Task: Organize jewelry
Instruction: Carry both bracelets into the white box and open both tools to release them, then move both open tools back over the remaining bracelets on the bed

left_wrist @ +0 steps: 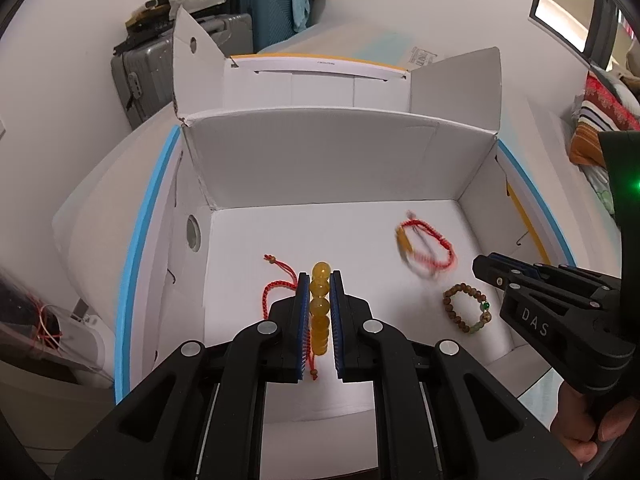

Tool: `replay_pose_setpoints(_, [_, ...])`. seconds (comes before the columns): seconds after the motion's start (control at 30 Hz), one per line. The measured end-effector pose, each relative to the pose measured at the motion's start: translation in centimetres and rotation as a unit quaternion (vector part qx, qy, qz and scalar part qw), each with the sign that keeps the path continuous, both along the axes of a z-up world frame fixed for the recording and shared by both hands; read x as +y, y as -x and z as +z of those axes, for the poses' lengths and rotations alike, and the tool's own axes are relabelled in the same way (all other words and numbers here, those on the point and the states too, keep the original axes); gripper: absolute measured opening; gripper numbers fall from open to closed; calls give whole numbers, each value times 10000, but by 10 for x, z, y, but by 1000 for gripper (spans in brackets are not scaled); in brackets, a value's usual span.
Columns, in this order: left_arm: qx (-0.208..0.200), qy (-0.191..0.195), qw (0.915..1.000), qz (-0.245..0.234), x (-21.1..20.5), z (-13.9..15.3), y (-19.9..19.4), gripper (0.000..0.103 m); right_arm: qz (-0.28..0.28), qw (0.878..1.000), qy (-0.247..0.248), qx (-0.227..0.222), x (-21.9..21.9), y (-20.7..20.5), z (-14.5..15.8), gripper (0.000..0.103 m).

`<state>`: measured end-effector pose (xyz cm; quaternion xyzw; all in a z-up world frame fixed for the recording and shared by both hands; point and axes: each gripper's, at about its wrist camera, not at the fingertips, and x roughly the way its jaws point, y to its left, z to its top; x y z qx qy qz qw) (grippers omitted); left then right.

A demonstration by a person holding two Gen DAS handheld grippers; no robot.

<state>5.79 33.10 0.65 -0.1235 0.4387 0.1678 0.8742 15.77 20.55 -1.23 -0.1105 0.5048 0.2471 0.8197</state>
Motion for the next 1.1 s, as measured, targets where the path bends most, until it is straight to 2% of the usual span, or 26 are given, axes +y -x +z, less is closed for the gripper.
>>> replay_pose_setpoints(0.1, [-37,-104,9999,105,1,4,2,14,15,10000,-43,-28,0,3,2,13])
replay_pose_setpoints(0.17, [-83,-138,9998,136,2,7,5,35,25,9999,-89,-48,-2,4,6,17])
replay_pose_setpoints(0.23, [-163,-250,9993,216,1,12,8,48,21,9998,-133,-110,-5,6,11,42])
replay_pose_setpoints(0.37, [-289,-355,9985,284,-2,21,14,70,-56,9990,-278,-350,-15,12,28,62])
replay_pose_setpoints(0.47, [-334,-493,9977,310,-9,27,15,75,-121,9984,-327,-455,-24,15,38,65])
replay_pose_setpoints(0.53, [-388,-524,9975,290,-15,31,16,80,-174,9980,-330,-508,-29,15,42,74])
replay_pose_setpoints(0.6, [-431,-546,9972,267,-20,34,17,82,-271,9970,-362,-625,-39,16,49,78])
replay_pose_setpoints(0.67, [-461,-630,9967,221,-29,36,16,90,-359,9961,-385,-705,-48,15,54,81])
replay_pose_setpoints(0.77, [-490,-731,9961,99,-45,40,11,93,-527,9944,-430,-804,-67,14,61,85])
replay_pose_setpoints(1.1, [-629,-676,9944,-505,-107,45,-9,97,-1075,9876,-445,-1058,-140,9,77,90])
